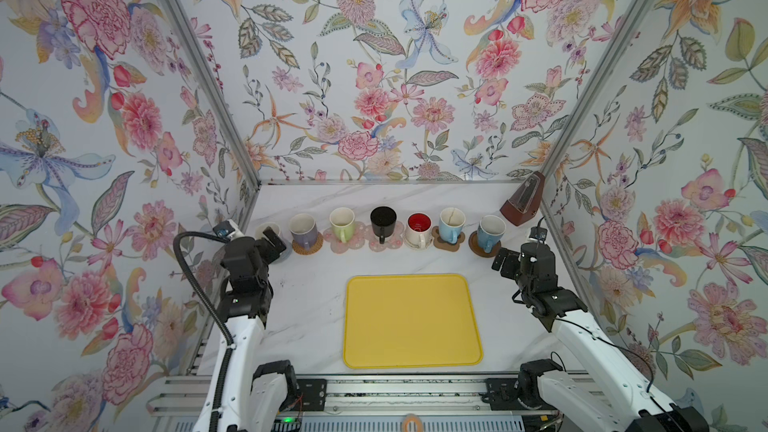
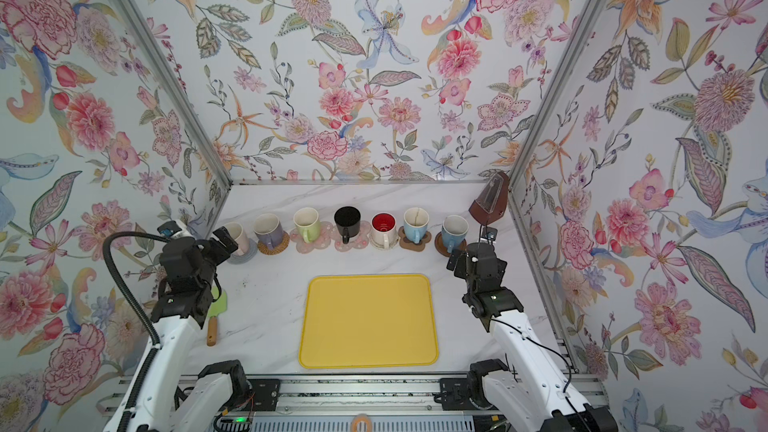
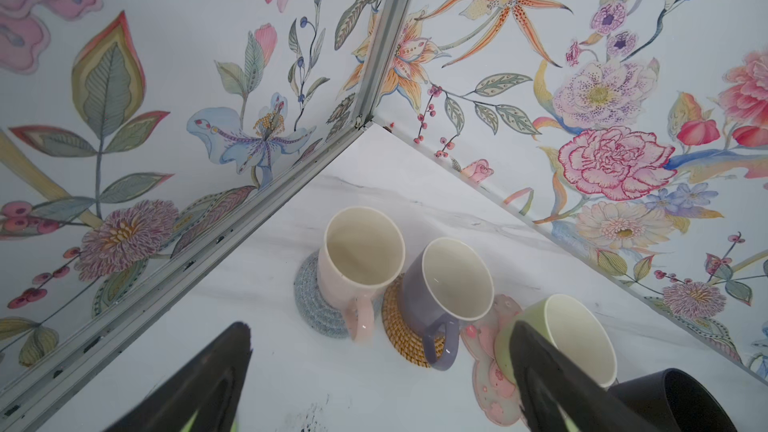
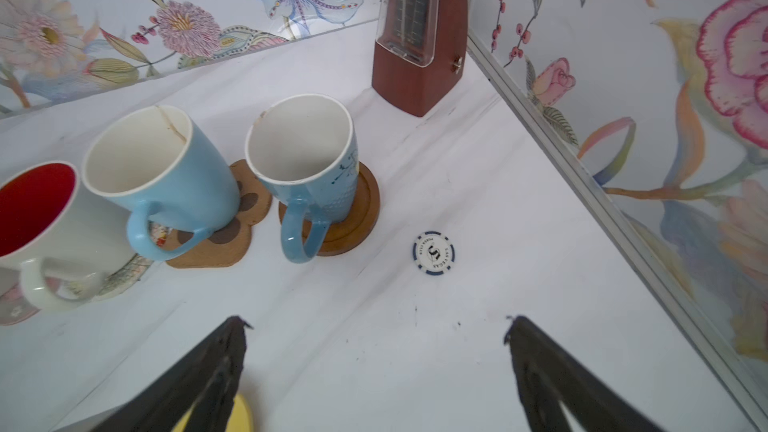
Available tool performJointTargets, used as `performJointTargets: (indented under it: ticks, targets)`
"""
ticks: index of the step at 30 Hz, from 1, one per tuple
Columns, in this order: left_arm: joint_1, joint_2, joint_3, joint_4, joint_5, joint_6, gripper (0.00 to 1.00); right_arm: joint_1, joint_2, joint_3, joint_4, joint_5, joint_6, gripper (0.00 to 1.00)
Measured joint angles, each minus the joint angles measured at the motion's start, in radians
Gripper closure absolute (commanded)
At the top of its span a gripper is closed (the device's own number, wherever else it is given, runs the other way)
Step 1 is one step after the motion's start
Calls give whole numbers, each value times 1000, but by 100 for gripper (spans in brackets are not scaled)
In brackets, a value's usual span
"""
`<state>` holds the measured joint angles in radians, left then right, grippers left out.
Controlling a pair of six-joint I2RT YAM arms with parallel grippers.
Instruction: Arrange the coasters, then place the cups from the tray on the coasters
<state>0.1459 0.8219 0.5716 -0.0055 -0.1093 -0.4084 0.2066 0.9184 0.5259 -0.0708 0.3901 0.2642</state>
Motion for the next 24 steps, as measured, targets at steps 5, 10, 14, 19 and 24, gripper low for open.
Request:
performJointTargets:
  ticks: [5,10,14,19,24]
  targets:
    - [-28,-52,-193,183,-63,44,1,-28,56,-174,320,45,-117,1]
    - [-71,-136,-388,451,-130,121,1,-63,222,-293,683,5,-212,1]
    - [-82,-83,-439,570,-150,182,1,-107,384,-334,922,-53,-246,1]
    - [-85,-8,-494,711,-169,227,1,-142,539,-336,1164,-120,-264,1]
    - [-86,131,-520,846,-168,264,1,-195,647,-344,1297,-166,-257,1]
